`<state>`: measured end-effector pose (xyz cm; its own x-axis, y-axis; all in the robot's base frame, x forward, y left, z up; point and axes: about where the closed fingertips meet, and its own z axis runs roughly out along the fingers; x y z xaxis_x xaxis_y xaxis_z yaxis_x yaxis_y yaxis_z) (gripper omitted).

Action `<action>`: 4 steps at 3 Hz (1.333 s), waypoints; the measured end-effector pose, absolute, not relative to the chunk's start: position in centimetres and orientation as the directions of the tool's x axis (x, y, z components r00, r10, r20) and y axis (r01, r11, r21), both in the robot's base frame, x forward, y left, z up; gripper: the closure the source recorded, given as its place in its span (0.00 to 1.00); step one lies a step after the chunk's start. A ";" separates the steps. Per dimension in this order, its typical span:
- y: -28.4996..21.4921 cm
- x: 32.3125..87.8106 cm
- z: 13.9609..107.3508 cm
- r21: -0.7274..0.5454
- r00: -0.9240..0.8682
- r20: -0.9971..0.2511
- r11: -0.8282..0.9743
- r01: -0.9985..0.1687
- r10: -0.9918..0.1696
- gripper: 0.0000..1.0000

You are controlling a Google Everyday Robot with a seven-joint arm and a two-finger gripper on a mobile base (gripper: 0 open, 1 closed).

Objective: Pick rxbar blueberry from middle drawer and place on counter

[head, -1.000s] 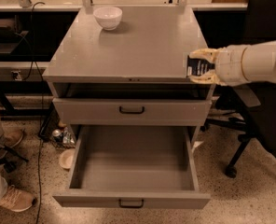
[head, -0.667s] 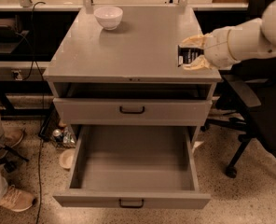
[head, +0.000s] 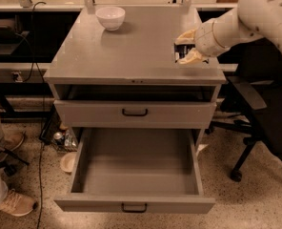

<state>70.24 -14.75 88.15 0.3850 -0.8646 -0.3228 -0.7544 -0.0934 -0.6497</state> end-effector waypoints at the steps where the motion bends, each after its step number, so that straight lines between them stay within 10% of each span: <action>1: -14.9 73.0 88.0 -0.641 0.359 -0.346 -0.062 -0.765 -0.867 0.85; 4: -15.4 77.0 88.4 -0.641 0.325 -0.392 0.002 -0.768 -0.861 0.07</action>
Offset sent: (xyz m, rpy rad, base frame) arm 0.0739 -0.0104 0.0107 0.0647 0.0046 -0.0717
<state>77.03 -15.43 88.36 0.3251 -0.8607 -0.3918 -0.7678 0.0017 -0.6407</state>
